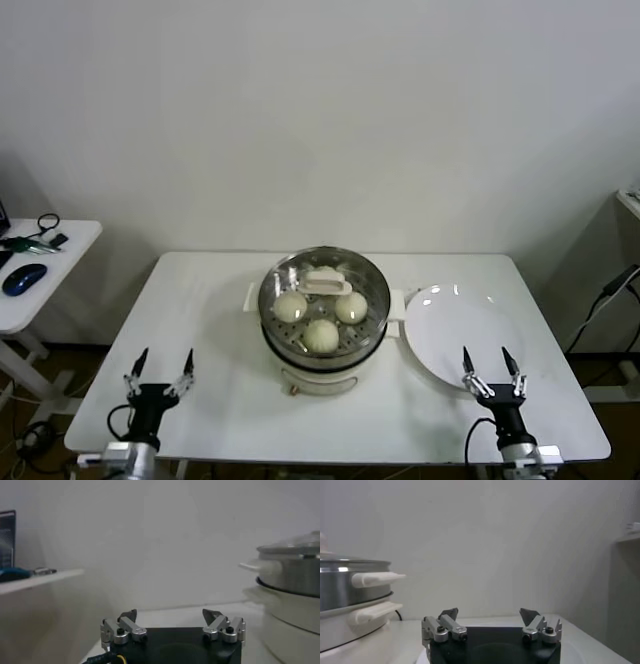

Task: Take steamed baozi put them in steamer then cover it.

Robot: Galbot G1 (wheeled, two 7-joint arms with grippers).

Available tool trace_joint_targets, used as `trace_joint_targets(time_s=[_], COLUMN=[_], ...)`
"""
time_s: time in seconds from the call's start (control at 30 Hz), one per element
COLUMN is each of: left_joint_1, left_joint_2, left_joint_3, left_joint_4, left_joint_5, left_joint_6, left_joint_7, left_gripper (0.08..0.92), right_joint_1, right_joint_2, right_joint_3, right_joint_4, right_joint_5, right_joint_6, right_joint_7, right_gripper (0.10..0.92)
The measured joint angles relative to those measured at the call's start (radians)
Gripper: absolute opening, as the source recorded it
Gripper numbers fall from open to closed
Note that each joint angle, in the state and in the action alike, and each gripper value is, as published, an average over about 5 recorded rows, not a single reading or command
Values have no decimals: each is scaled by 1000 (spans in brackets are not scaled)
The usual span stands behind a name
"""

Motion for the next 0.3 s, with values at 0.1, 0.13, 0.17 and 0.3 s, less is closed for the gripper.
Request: trace_joint_targets(time_s=[0.1,0.13,0.17,0.3], left_joint_1=[9,11,13,18], left_joint_2=[-8,-11,-13,-19], left_joint_3=[10,13,16,23], left_joint_4=[16,20,24,32], left_joint_5=[-12,-15,-19,-29], left_joint_6=[-20,-25,-30,-42], left_joint_7=[8,11,13,18], left_gripper=[823,823,823,823], right_joint_1=[1,1,1,1], right_joint_2=[1,1,1,3], right_joint_3=[-2,-2,-3,-4], right_joint_4=[0,0,0,0], right_joint_5=[-1,-1,-1,-1], right_joint_6=[0,0,0,-1], right_joint_7=[-1,-2,-2,-3], right_gripper=[823,823,823,823])
